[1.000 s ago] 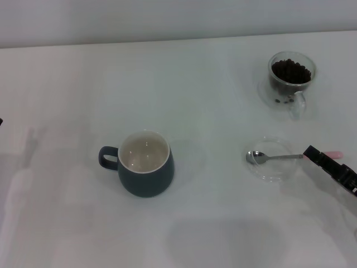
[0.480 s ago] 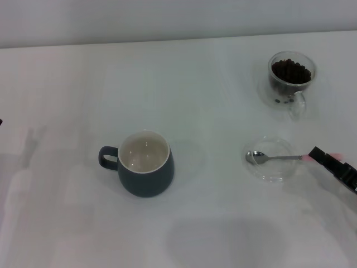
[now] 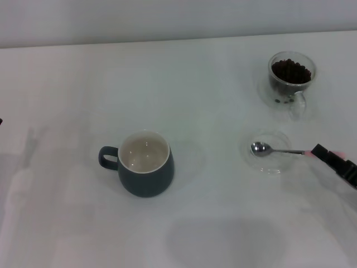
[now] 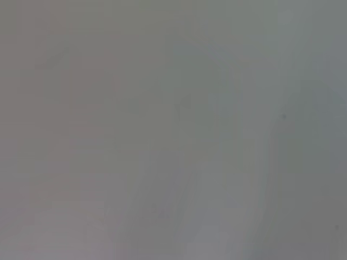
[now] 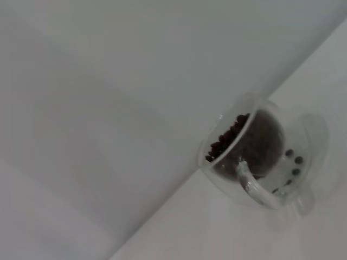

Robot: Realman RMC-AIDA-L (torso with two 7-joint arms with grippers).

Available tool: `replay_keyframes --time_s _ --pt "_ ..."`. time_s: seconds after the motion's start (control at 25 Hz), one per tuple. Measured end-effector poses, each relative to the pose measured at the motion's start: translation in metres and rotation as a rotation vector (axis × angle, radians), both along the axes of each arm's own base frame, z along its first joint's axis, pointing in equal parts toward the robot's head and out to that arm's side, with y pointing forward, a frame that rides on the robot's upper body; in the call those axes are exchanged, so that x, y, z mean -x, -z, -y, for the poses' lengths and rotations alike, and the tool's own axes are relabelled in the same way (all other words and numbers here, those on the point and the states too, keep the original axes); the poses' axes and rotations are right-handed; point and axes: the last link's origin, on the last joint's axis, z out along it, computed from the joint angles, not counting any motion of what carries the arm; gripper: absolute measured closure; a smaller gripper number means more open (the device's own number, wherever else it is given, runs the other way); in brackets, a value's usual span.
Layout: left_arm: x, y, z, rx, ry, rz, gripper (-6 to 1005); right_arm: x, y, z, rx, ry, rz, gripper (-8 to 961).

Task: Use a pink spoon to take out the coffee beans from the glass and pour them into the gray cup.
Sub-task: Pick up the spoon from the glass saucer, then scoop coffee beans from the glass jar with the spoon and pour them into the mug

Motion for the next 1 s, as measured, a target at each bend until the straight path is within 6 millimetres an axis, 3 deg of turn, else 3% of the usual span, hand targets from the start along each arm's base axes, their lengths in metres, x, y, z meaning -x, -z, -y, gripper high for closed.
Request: replay_keyframes --time_s 0.64,0.76,1.0 --pt "0.001 0.001 0.002 0.000 -0.005 0.004 120 0.008 -0.036 -0.012 -0.100 -0.128 0.024 805" --pt "0.001 0.001 0.002 0.000 -0.005 0.004 120 0.012 -0.050 -0.023 -0.146 -0.169 0.039 806" --pt "0.001 0.001 0.003 0.000 -0.007 0.004 119 0.029 -0.074 -0.065 -0.206 -0.266 0.070 805"
